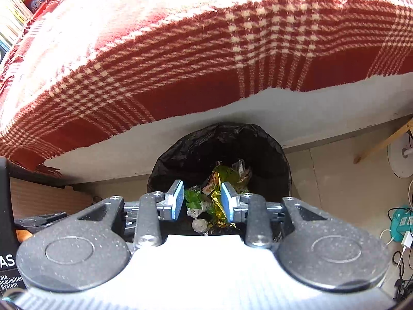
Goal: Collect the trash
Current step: 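Lower both held items into the trash bin and open both grippers, then raise both open grippers from the bin back over the blanket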
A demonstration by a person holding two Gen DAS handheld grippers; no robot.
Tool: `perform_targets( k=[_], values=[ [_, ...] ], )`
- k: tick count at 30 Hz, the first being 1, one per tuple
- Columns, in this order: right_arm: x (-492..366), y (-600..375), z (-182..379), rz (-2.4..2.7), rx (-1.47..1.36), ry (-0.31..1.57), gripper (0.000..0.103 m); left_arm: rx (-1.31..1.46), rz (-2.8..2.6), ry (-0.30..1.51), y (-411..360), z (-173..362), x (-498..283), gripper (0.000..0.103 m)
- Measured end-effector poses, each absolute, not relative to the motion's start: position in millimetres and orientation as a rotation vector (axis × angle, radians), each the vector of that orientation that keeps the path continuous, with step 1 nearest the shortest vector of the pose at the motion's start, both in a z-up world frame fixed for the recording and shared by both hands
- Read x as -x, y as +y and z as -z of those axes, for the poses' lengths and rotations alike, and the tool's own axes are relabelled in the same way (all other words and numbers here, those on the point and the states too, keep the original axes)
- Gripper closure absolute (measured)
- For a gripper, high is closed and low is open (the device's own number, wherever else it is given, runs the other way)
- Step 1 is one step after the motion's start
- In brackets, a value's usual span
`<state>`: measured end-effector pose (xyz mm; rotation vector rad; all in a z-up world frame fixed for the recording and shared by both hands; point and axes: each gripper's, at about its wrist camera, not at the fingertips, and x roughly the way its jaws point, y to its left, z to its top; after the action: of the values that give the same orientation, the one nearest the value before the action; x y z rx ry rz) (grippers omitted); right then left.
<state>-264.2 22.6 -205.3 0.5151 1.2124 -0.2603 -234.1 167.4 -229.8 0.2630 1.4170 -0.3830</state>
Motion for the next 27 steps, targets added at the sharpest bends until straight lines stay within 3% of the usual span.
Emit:
perform_targets(
  k=[5,12,18,27],
  values=[
    [260,26,161,0.246,-0.480,1.148,0.044,-0.228,0.405,1.321,180,172,229,0.044],
    [235,20,63,0.244,-0.437,0.978,0.027,-0.124,0.441,1.111,211,62,188,0.025],
    [190,-2,-23,0.295,-0.410,0.792,0.019,-0.082,0.467,0.933,219,-17,122,0.020],
    [77,-59,-80,0.238,-0.269,0.686,0.016,0.039,0.360,0.839,195,-60,7,0.018]
  ],
)
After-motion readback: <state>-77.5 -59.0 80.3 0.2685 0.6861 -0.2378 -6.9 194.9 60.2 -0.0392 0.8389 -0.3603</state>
